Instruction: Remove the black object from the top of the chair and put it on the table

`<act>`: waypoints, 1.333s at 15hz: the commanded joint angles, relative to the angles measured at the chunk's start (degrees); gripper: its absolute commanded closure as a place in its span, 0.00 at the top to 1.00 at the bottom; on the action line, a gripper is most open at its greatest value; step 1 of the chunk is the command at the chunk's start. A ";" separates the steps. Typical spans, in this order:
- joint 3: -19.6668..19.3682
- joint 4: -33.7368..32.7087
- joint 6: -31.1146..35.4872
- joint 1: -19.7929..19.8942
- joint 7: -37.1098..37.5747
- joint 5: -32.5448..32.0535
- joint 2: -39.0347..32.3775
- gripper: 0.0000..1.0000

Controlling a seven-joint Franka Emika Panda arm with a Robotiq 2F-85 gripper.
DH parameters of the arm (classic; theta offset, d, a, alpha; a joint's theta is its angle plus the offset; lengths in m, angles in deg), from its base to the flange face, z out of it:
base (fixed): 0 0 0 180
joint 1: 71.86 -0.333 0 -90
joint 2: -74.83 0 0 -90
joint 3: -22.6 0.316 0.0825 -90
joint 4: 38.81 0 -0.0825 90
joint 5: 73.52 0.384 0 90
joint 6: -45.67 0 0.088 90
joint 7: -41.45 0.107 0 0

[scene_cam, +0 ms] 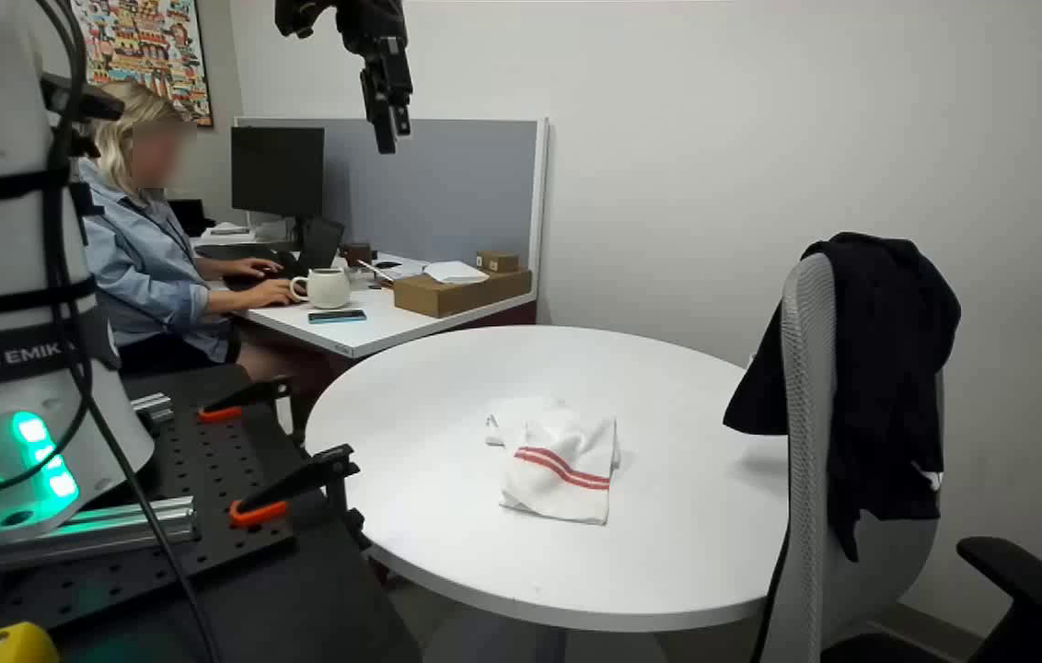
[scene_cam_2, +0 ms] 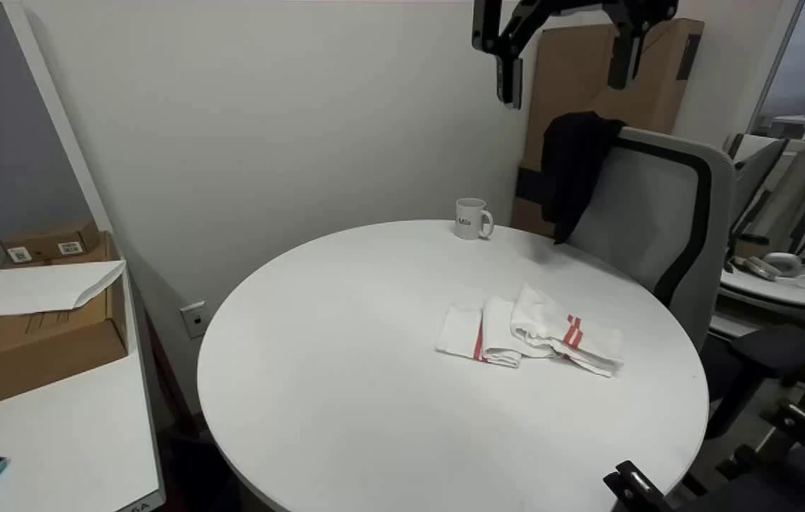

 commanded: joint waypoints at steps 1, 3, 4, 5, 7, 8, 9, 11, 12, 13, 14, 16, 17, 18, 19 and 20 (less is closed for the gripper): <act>-1.02 -0.09 -0.15 -1.08 0.55 -0.71 -0.21 1.00; -0.98 -0.92 0.03 0.04 0.64 -2.23 -1.42 1.00; -1.29 -1.64 0.42 0.74 0.22 -3.40 -2.57 1.00; -1.55 -2.32 0.70 1.35 0.11 -4.73 -3.59 1.00; -2.28 -4.75 2.61 3.73 0.00 -9.31 -6.90 1.00; -3.36 -6.96 2.64 4.66 -1.11 -10.89 -9.44 1.00; -3.97 -9.32 3.01 6.13 -0.82 -13.19 -11.91 1.00; -6.01 -15.37 3.03 8.09 -1.10 -16.53 -17.46 1.00; -7.02 -18.25 3.20 8.68 -0.95 -18.01 -19.88 1.00; -7.95 -21.56 2.93 9.05 -0.75 -19.42 -22.68 1.00; -8.84 -24.98 2.33 9.38 -0.19 -21.19 -25.60 1.00; -10.79 -31.97 1.37 9.66 0.02 -23.98 -31.44 1.00; -11.83 -35.16 1.15 9.58 0.03 -25.10 -34.21 1.00; -13.22 -38.41 0.88 9.19 0.23 -26.14 -37.00 1.00; -14.71 -41.67 0.67 8.70 0.03 -26.59 -39.83 1.00; -16.33 -44.89 0.58 8.32 -0.04 -26.84 -42.72 1.00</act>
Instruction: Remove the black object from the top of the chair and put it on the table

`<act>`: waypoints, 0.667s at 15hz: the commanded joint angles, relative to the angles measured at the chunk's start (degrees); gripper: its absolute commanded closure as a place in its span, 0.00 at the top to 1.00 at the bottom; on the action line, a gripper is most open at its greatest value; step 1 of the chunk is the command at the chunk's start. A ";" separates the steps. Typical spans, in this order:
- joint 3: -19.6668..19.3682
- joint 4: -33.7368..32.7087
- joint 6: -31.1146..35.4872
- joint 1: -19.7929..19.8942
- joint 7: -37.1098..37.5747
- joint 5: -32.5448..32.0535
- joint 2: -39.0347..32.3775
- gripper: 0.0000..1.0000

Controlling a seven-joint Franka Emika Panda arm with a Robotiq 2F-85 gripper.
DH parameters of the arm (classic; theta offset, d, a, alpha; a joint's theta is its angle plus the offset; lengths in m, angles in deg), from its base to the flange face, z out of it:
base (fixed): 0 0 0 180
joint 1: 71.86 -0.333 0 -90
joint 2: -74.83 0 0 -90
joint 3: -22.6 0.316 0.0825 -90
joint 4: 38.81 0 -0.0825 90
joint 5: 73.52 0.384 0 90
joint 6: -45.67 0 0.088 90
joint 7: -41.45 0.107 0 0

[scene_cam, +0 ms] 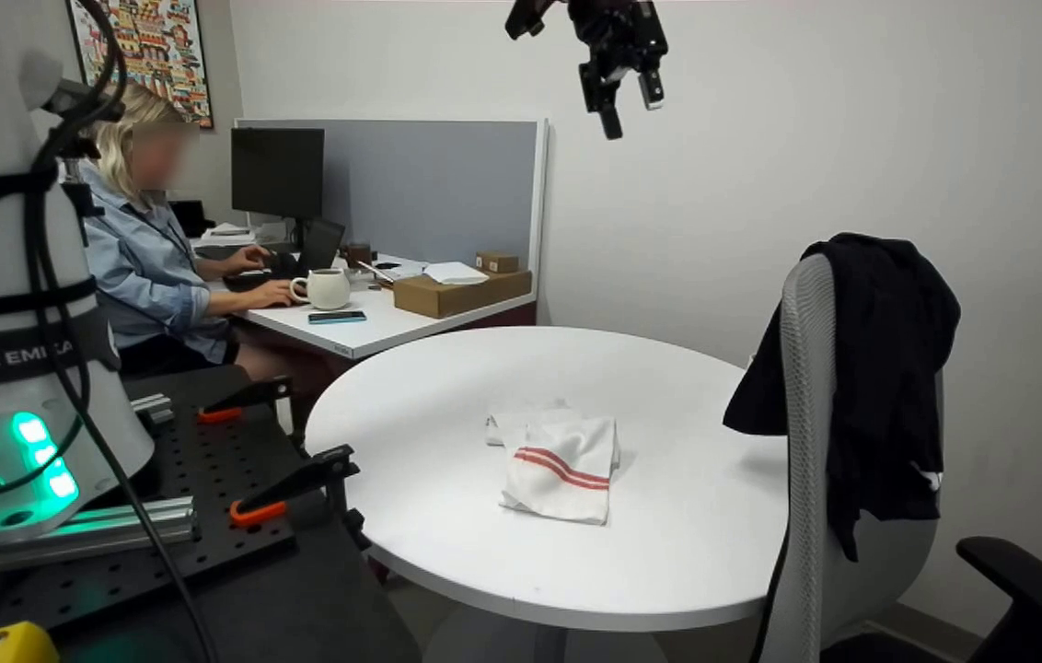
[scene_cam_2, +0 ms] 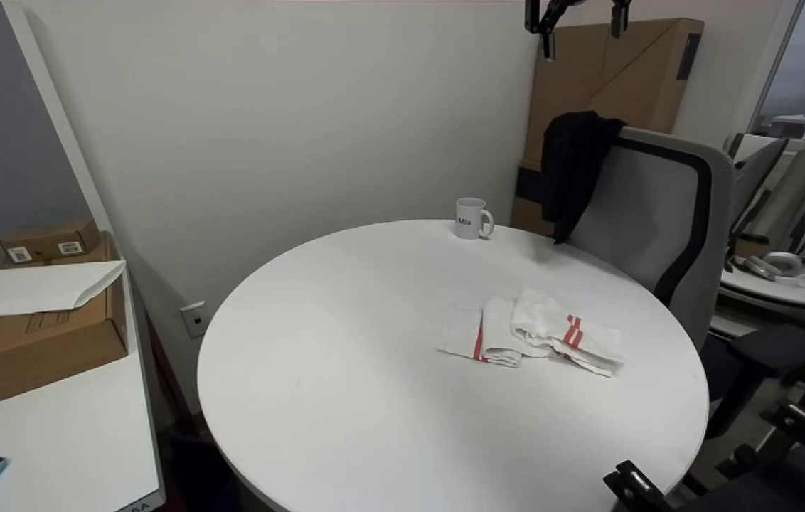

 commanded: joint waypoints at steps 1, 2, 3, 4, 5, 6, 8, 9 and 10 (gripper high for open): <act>-5.40 -14.45 -2.64 -2.30 0.13 -1.80 -12.21 1.00; -7.11 -17.55 -2.50 -2.50 -0.17 -0.78 -14.96 1.00; -8.71 -20.65 -2.56 -2.70 -0.24 0.26 -17.57 1.00; -10.32 -23.71 -2.46 -2.83 0.09 0.96 -20.12 1.00; -8.57 -26.40 -2.67 -0.23 0.74 0.87 -22.30 1.00; -12.61 -28.79 -2.36 -2.65 0.28 1.98 -24.40 1.00; -14.91 -32.61 -1.92 -2.52 0.05 2.62 -28.18 1.00; -15.97 -34.25 -1.75 -2.57 -0.15 2.94 -29.79 1.00; -16.72 -35.42 -1.22 -2.26 -1.11 3.45 -31.35 1.00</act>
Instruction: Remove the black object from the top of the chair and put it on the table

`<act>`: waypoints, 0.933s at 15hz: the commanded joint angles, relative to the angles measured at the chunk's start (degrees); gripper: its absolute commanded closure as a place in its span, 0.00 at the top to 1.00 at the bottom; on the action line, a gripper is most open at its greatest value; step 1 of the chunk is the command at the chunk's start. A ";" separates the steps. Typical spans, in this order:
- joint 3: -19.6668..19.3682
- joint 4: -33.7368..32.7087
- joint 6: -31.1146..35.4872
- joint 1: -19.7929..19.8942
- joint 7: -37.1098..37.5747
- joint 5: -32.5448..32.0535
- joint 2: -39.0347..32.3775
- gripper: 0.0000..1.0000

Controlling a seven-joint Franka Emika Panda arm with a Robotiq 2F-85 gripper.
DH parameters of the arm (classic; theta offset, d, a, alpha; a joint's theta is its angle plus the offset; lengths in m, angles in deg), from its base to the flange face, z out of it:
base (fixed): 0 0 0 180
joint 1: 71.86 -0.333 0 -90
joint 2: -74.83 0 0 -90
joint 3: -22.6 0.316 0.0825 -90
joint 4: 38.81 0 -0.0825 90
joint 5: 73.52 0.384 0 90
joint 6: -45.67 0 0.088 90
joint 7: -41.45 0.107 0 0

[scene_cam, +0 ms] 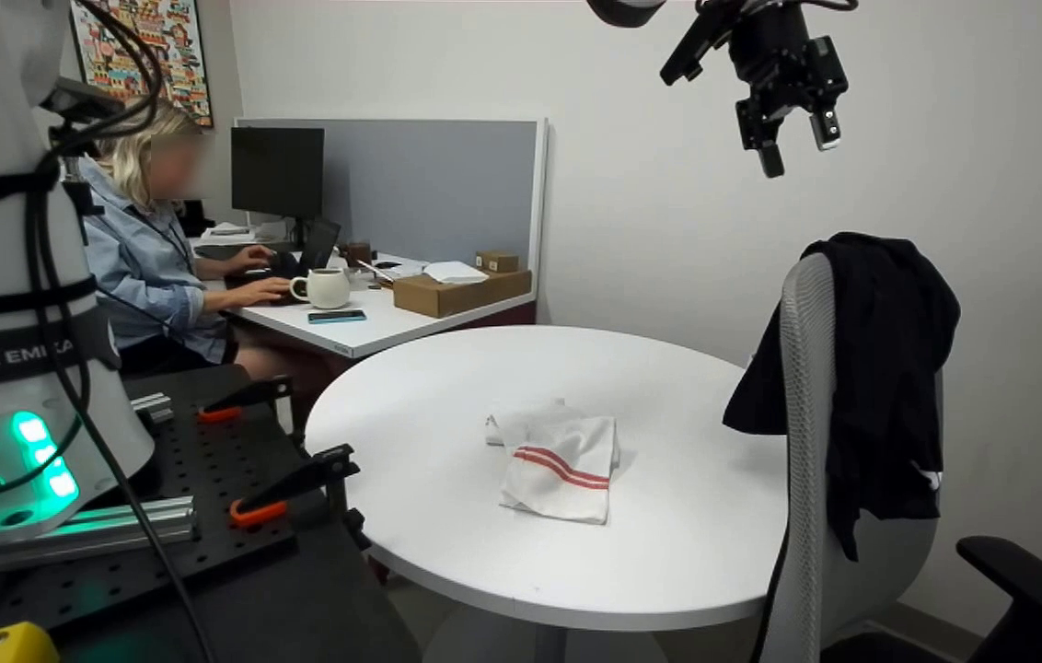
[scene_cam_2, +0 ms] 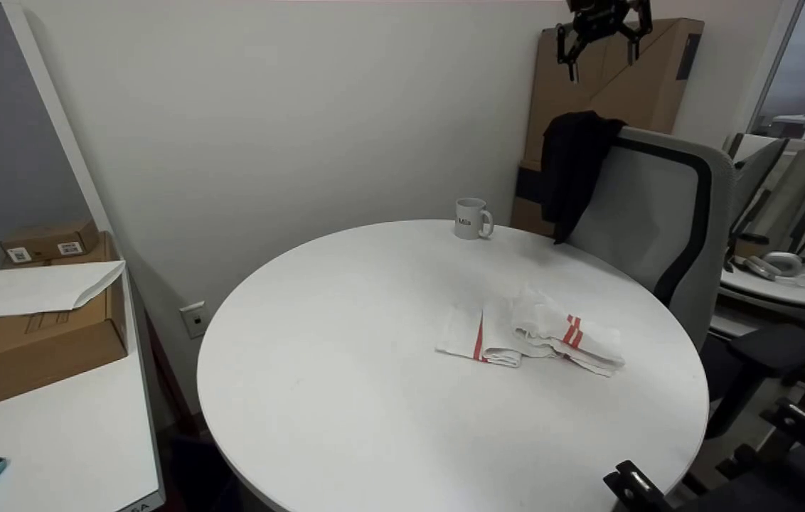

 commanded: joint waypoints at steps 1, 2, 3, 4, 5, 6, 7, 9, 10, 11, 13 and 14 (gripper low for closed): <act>-3.78 -8.43 -0.69 -0.77 -1.93 2.52 -7.47 1.00; -4.39 -9.26 -0.32 -0.63 -2.27 2.85 -8.87 1.00; -4.82 -10.09 -0.20 -0.50 -2.54 3.36 -10.09 1.00; -5.02 -10.80 -0.03 -0.13 -3.09 4.29 -11.52 1.00; -5.16 -11.54 -0.16 0.11 -3.67 5.20 -12.65 1.00; -5.17 -12.09 -0.11 0.43 -4.37 6.33 -13.92 1.00; -5.33 -12.70 -0.21 0.52 -4.76 7.16 -14.93 1.00; -5.44 -13.76 -0.42 0.75 -5.92 8.74 -16.66 1.00; -5.49 -14.23 -0.44 0.82 -6.42 9.31 -17.28 1.00; -5.57 -14.84 -0.59 0.85 -6.68 9.69 -17.89 1.00; -5.71 -15.81 -0.75 0.93 -7.32 10.39 -18.57 1.00; -5.78 -16.56 -0.91 0.95 -7.54 10.72 -18.88 1.00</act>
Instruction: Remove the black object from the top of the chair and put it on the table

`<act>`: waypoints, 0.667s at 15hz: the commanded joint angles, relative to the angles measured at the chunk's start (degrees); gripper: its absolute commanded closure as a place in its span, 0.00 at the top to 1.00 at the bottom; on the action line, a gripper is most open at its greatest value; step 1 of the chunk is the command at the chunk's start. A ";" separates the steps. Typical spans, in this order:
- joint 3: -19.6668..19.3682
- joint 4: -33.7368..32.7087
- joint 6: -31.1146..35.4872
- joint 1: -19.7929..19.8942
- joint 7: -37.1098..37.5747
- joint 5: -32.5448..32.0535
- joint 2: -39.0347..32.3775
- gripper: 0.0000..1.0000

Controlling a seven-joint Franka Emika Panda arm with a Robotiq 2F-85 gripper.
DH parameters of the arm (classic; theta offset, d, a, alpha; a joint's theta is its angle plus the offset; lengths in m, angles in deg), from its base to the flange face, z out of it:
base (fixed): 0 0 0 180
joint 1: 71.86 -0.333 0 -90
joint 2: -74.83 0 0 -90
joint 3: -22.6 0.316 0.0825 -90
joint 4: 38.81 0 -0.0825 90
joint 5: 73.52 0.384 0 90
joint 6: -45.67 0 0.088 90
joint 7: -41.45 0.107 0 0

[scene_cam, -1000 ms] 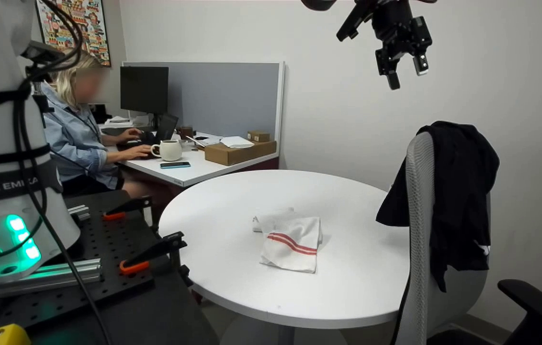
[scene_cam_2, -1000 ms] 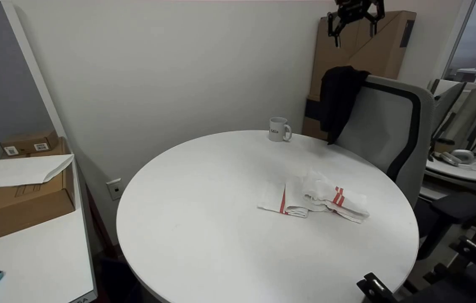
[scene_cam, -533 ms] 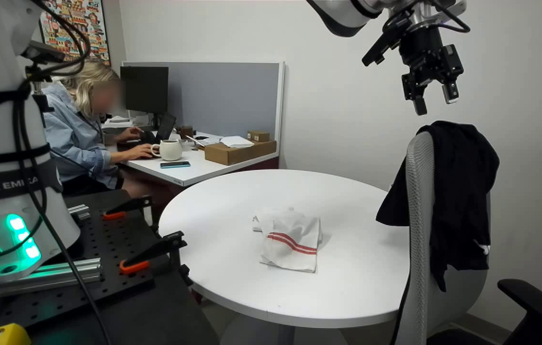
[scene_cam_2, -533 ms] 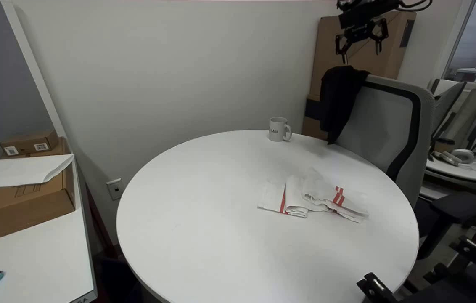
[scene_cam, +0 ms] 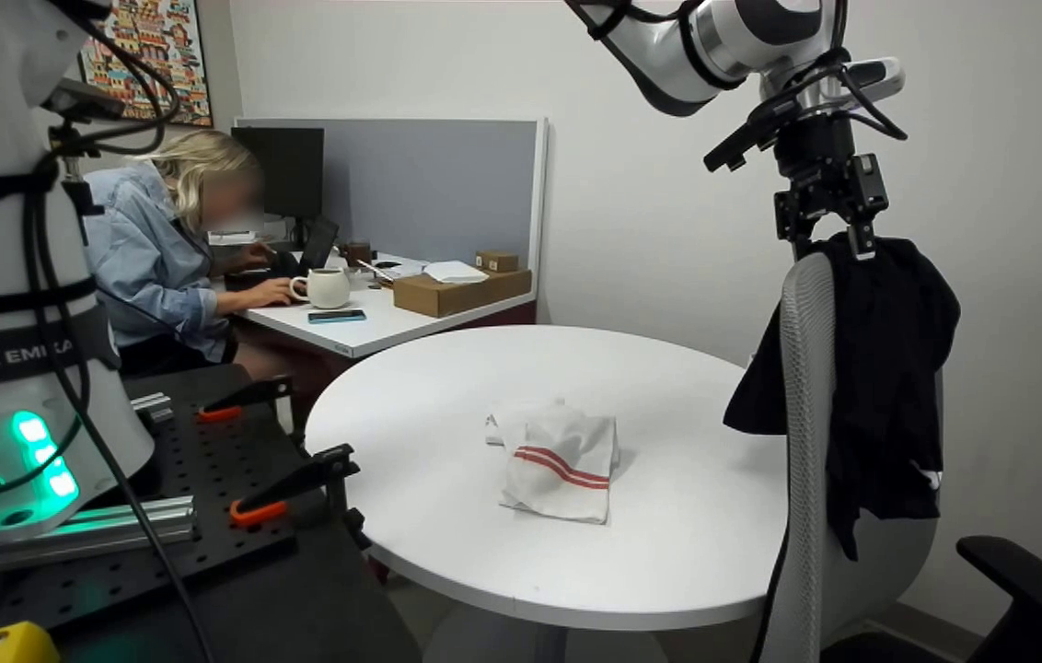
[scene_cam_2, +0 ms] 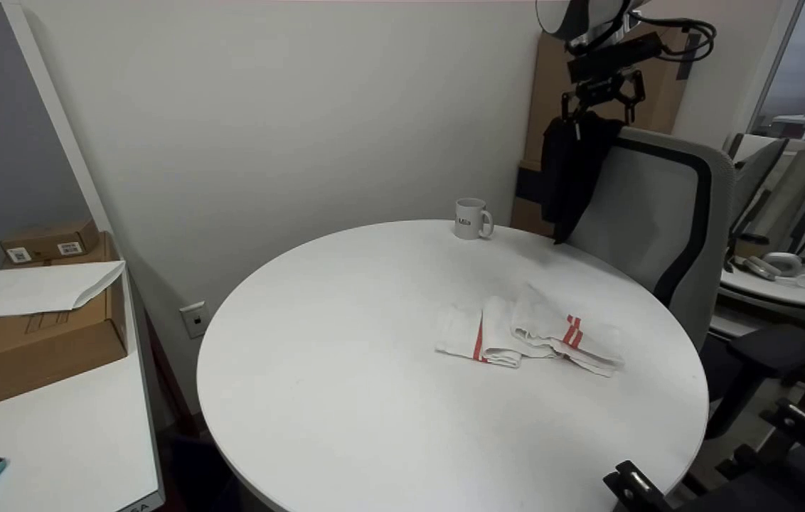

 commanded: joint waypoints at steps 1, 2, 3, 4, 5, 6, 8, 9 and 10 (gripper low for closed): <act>-0.74 -4.55 -1.14 0.09 -2.86 2.64 -2.09 1.00; -0.77 -5.07 -0.99 0.10 -3.01 2.87 -2.01 1.00; -0.75 -5.48 -0.76 0.15 -3.11 3.13 -1.98 1.00; -0.69 -5.80 -0.29 0.10 -3.18 3.31 -1.74 1.00; -0.72 -6.22 -0.06 0.03 -3.25 3.38 -1.73 1.00; -0.88 -6.41 0.18 -0.32 -3.14 3.00 -1.78 1.00; -0.96 -6.87 0.22 -0.64 -3.23 2.61 -2.10 0.96; -1.00 -6.92 0.30 -0.78 -3.35 2.47 -2.17 0.78; -1.10 -6.56 0.71 -1.04 -3.60 2.07 -2.19 0.72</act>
